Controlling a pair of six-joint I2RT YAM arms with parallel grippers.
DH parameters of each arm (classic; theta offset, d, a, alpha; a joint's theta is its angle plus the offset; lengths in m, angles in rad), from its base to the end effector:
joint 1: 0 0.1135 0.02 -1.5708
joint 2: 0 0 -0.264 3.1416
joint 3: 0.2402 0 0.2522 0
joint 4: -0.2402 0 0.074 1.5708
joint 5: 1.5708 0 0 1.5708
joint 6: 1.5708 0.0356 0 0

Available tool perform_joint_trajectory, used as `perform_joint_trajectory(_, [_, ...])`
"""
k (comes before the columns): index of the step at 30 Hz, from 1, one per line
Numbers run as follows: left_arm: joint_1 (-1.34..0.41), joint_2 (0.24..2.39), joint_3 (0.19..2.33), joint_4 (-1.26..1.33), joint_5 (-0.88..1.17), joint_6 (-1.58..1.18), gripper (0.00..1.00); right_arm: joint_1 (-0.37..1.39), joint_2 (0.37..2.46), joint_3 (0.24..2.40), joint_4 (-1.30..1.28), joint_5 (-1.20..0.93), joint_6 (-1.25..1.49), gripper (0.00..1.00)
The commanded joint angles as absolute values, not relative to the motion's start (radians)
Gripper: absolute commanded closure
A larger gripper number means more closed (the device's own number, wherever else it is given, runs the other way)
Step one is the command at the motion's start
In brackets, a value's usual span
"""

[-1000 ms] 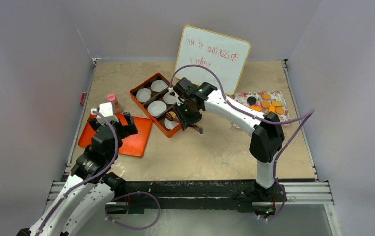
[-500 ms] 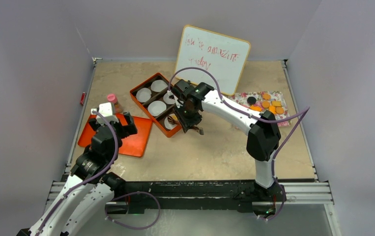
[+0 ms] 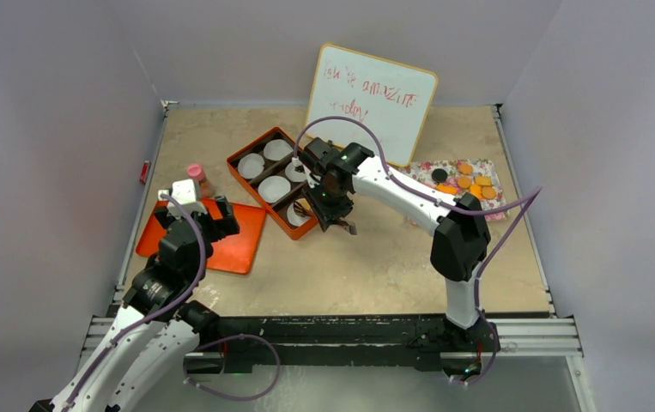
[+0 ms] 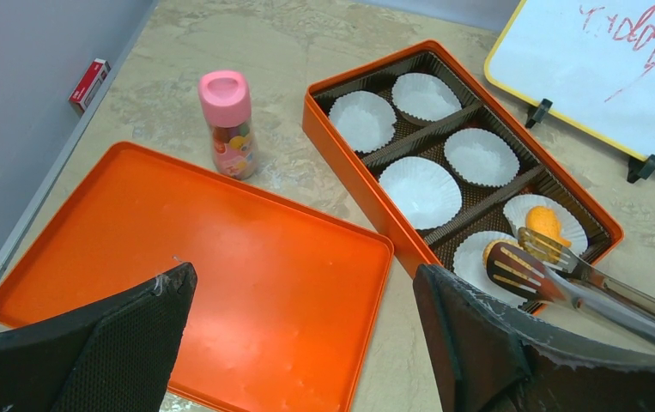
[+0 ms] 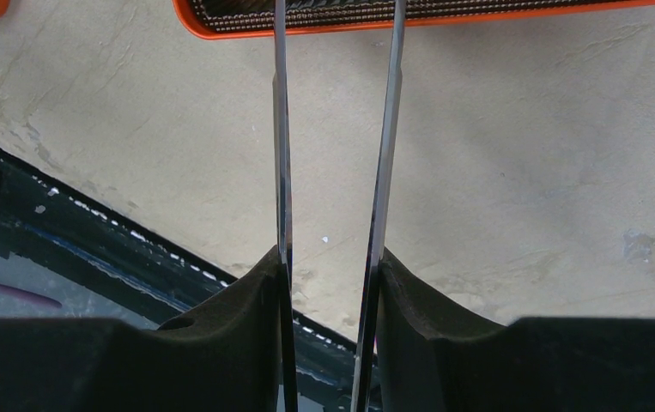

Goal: Pack the cookies

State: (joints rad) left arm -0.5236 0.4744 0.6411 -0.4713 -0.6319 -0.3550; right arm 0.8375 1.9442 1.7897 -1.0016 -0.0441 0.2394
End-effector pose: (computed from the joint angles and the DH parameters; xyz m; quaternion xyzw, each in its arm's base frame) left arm 0.1099 -0.0392 0.3031 -0.1187 0.7790 -0.0125 0.6155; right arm 0.2744 0.3069 0.2806 -0.2926 0.9336 0.1241 0.1656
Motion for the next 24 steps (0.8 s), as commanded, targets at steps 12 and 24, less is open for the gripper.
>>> perform_joint_trajectory(12, [-0.515,0.454,0.636,-0.432,-0.628,-0.341,0.03,0.852,1.957,1.843,-1.047,-0.046,0.216,0.54])
perform_joint_trajectory(24, [-0.515,0.448,0.634,-0.431,-0.625,-0.341,0.03,0.854,1.953,1.852,-1.047,-0.017,0.229,0.48])
